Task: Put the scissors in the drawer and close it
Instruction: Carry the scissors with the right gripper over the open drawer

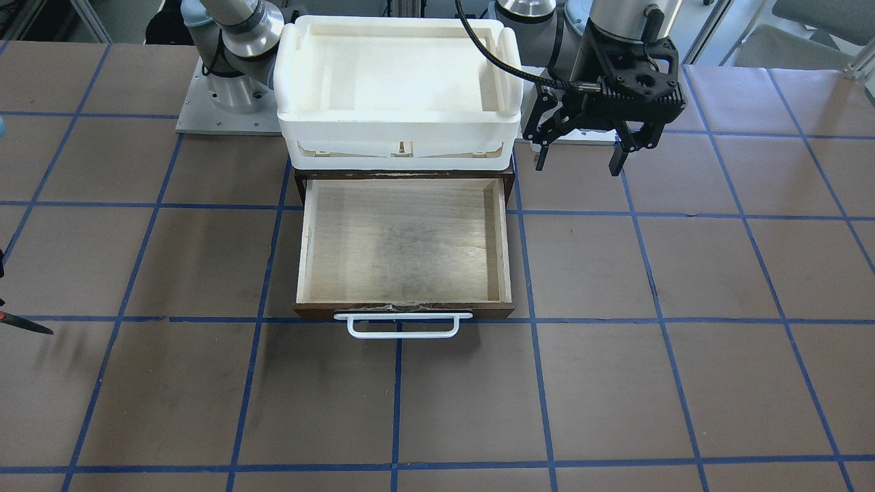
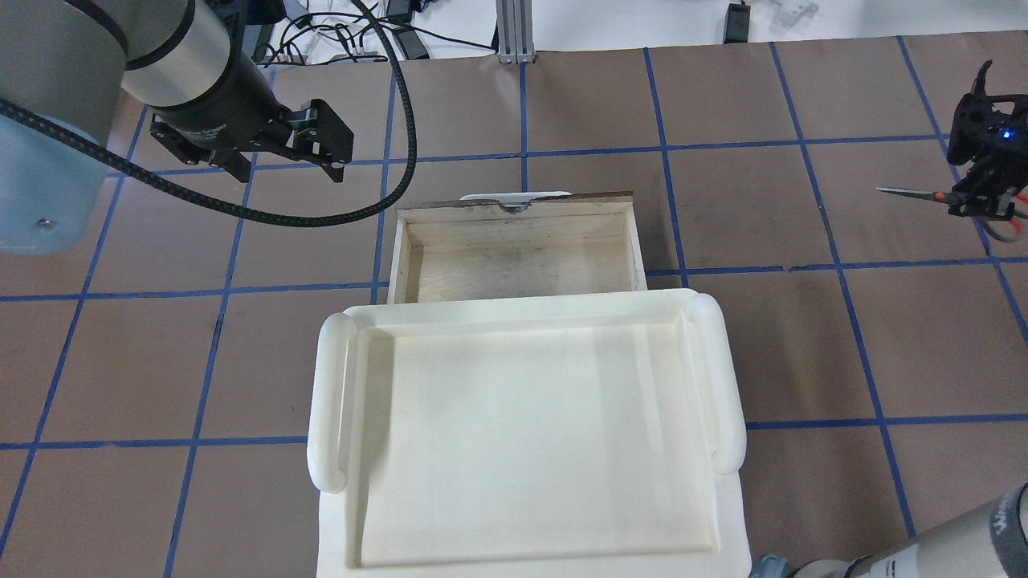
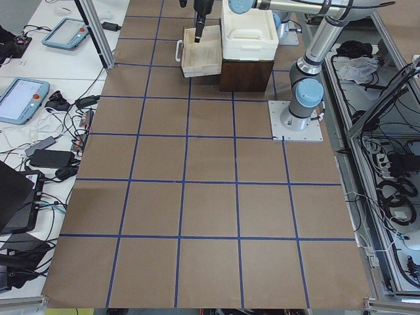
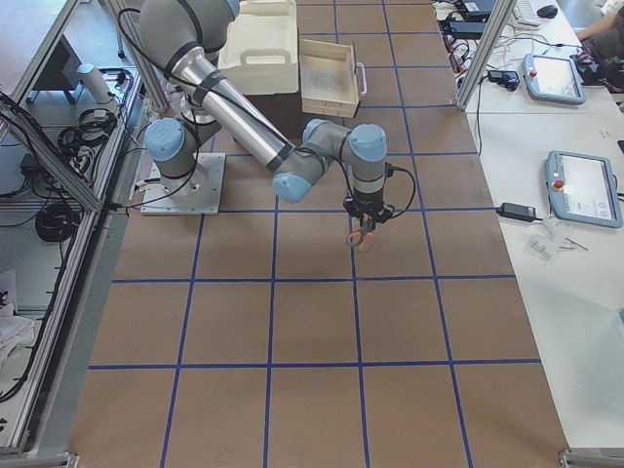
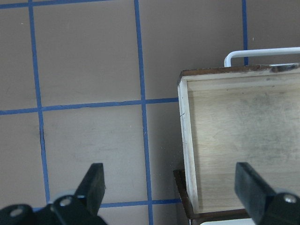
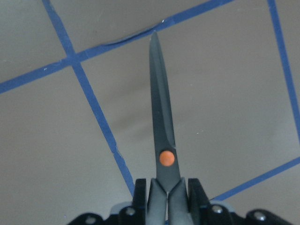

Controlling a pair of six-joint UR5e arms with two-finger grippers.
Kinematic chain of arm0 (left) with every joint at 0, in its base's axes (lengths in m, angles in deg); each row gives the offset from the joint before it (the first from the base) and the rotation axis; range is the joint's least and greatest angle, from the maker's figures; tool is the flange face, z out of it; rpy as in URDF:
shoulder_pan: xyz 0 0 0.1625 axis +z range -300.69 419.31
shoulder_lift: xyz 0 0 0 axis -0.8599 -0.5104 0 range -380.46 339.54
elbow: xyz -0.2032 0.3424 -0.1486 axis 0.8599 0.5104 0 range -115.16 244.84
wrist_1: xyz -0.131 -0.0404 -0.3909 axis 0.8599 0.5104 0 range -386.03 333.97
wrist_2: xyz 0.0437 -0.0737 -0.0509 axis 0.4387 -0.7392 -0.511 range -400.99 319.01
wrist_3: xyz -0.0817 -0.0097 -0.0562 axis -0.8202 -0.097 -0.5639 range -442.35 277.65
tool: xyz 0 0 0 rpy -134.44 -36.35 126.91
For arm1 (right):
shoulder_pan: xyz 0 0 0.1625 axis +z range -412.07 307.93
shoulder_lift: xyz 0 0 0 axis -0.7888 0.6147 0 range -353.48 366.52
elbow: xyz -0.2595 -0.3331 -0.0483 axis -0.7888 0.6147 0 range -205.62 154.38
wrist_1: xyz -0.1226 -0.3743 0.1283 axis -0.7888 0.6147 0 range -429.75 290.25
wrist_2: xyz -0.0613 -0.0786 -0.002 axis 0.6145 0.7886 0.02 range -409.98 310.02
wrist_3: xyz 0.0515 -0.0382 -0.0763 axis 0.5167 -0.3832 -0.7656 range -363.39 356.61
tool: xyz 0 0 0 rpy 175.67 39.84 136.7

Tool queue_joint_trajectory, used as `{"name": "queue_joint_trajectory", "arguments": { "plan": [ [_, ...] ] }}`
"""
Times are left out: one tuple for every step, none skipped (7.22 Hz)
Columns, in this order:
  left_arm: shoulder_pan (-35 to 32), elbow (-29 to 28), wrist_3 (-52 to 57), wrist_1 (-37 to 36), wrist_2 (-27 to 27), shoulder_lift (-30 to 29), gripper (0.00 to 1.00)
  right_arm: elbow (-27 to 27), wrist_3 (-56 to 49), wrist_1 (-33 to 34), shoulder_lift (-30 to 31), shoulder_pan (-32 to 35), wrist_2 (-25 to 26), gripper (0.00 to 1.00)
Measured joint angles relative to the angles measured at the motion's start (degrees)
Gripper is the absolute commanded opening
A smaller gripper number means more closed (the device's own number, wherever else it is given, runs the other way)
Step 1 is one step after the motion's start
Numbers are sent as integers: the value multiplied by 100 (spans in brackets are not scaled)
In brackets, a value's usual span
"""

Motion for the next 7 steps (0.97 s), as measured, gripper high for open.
{"name": "queue_joint_trajectory", "arguments": {
  "plan": [
    [1,-2,5,19,21,53,100,200,173,-444,219,445,82,0],
    [0,0,9,40,33,74,100,460,455,-991,396,1016,199,0],
    [-1,4,13,55,42,74,100,754,745,-1457,530,1665,258,0],
    [-2,6,17,63,41,72,100,1036,1063,-1805,595,2309,267,0],
    [-1,7,21,69,29,69,100,1249,1350,-2049,621,2899,267,0],
    [6,8,23,72,25,66,100,1347,1529,-2200,624,3389,284,0],
    [11,8,24,73,28,67,100,1372,1628,-2253,600,3799,292,0]
  ]
}}
